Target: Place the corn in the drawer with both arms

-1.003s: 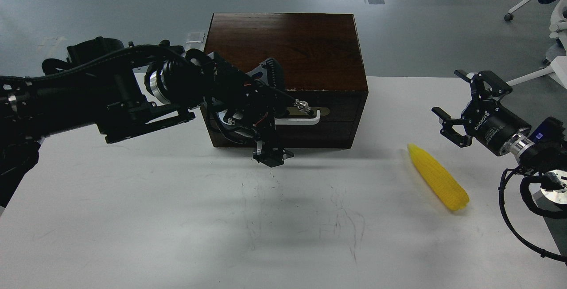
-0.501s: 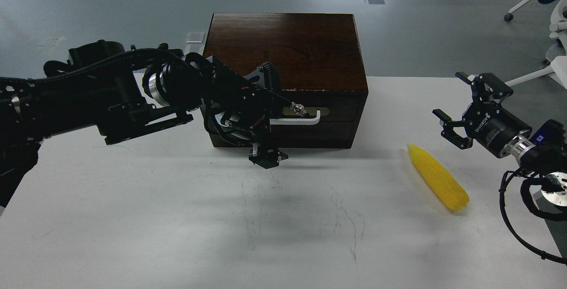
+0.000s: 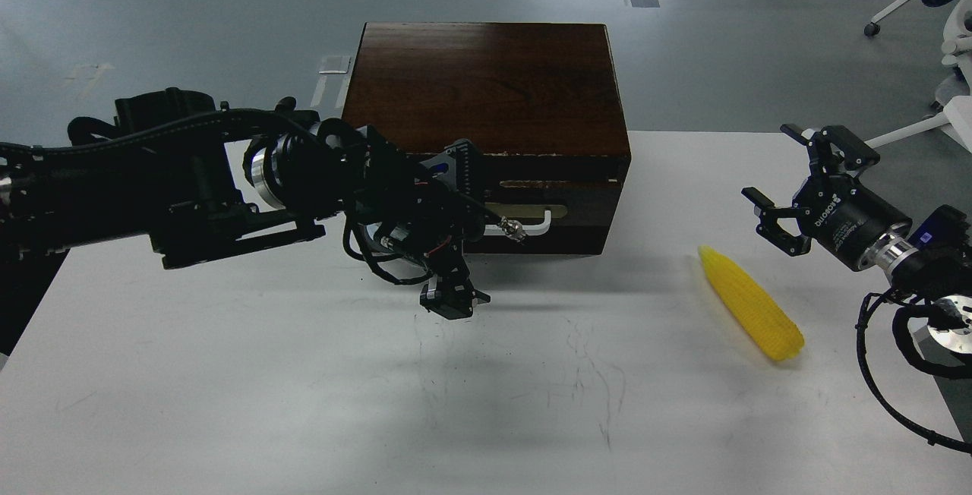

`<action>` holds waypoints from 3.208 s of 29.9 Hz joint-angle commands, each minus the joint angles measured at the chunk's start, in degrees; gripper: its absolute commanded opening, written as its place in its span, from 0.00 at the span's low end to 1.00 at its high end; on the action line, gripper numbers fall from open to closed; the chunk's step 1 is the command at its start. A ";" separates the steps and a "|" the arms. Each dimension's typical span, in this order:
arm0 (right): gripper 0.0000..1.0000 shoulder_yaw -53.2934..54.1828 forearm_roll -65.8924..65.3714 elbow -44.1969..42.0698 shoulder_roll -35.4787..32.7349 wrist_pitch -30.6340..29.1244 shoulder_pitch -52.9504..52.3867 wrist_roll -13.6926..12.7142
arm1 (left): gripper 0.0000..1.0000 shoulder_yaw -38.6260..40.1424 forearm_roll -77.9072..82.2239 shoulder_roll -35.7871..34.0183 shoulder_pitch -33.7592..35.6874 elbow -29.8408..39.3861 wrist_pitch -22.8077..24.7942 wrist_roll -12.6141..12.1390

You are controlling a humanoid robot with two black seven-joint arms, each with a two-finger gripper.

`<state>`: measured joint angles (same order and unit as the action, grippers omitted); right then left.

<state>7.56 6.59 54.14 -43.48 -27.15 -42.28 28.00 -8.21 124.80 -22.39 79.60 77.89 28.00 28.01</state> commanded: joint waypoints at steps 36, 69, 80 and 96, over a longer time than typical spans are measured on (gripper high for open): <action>0.99 0.00 0.00 0.00 0.07 -0.01 0.00 0.00 | 0.98 -1.89 -0.62 -5.12 0.64 10.35 0.00 -0.01; 0.99 -0.35 0.00 0.09 0.07 -0.01 0.44 0.00 | 0.98 -2.33 0.20 0.59 6.71 11.23 0.00 -0.01; 0.99 -0.27 0.00 0.00 0.07 -0.01 0.44 0.00 | 0.98 10.92 -15.85 -6.60 7.68 12.73 0.00 -0.01; 0.99 -0.44 -0.09 0.00 0.50 0.08 0.44 0.00 | 0.98 13.22 -93.18 -31.39 -11.90 9.39 -8.73 -0.01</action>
<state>7.16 6.59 54.13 -43.12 -27.15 -41.79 28.00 3.90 48.61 -50.63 73.15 87.60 23.94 27.96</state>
